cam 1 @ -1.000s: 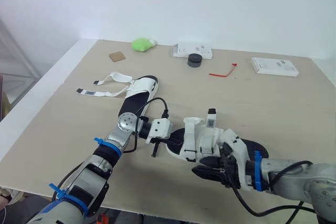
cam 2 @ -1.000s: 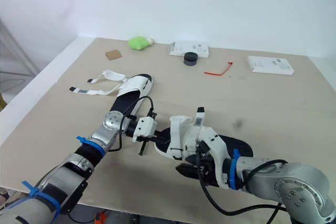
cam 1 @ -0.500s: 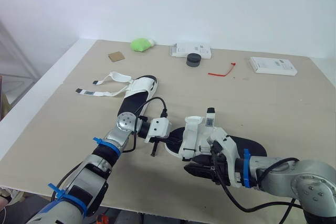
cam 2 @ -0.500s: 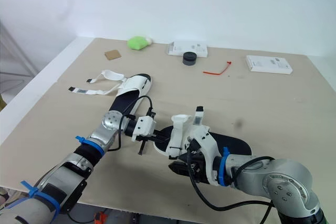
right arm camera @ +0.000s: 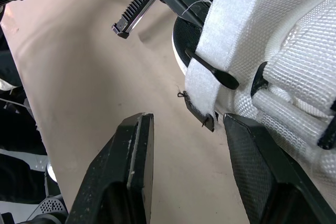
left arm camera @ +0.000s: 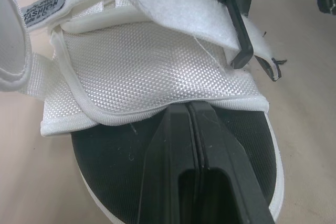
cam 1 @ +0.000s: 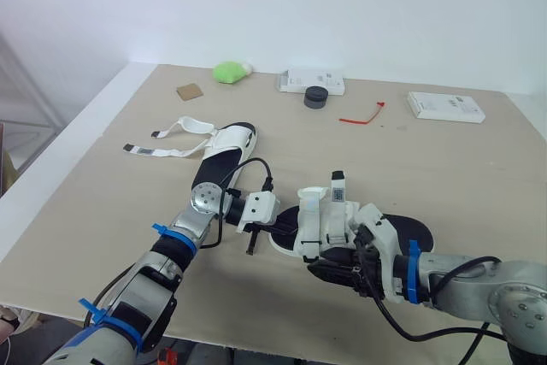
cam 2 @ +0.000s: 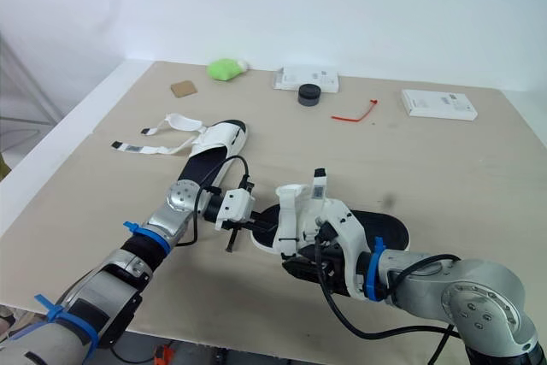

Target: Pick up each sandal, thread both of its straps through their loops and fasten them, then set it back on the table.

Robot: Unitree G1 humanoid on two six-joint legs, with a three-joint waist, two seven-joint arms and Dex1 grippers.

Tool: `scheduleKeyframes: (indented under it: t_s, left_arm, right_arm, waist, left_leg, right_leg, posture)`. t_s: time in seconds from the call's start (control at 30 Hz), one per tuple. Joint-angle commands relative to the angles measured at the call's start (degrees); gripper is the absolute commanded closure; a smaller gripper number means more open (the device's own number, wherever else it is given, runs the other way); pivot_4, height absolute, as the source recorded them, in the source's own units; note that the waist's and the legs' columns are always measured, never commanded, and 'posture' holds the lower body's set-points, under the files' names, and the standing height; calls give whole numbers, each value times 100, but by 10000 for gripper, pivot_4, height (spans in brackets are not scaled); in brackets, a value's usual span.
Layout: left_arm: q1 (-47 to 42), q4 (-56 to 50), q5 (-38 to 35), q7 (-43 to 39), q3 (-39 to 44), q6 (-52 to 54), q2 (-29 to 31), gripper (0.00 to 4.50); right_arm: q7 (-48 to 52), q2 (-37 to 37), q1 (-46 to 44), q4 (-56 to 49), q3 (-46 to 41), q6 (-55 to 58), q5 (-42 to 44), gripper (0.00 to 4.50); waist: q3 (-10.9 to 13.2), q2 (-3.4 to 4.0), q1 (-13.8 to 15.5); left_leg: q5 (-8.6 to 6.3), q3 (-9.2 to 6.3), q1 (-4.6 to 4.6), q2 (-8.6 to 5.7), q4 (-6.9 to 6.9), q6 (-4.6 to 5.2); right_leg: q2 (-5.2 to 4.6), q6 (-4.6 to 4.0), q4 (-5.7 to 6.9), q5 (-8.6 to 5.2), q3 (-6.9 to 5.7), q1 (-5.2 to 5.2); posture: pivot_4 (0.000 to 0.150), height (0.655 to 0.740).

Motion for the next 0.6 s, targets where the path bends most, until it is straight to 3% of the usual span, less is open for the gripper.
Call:
scheduleKeyframes:
  t_s: [0.03,0.37,0.47,0.57,0.6]
  left_arm:
    - [434,730,820,-82,-547,292,152,45000]
    - [433,724,823,-81,-544,298,149,45000]
    - [431,729,827,-74,-538,298,156,45000]
    - [443,722,820,-77,-533,293,162,45000]
    - [445,722,819,-79,-532,290,164,45000]
  right_arm:
    - [-382,212,-114,-107,15,-363,38,21523]
    - [-704,588,-122,441,216,-556,585,21523]
    - [-677,461,-151,482,200,-590,729,29887]
    - [-431,193,-82,393,186,-604,1093,43164]
    - [-366,116,-58,361,192,-635,1192,44408]
  waist:
    - [1,0,-1]
    - [1,2,0]
    - [2,3,1]
    - [3,5,3]
    - [5,4,5]
  left_leg:
    - [0,0,1,0,-1,0]
    - [0,-1,-2,0,-7,0]
    - [0,0,-2,-1,-7,0]
    - [0,2,-2,-3,-7,0]
    - [0,3,-3,-4,-6,0]
  right_leg:
    - [2,0,0,0,-4,-1]
    - [-4,0,0,0,6,-2]
    - [-3,0,0,0,0,-1]
    - [-2,0,0,0,-7,-2]
    - [-3,0,0,0,-8,-2]
  posture:
    - [1500,7400]
    - [1500,7400]
    - [1500,7400]
    - [1500,7400]
    - [1500,7400]
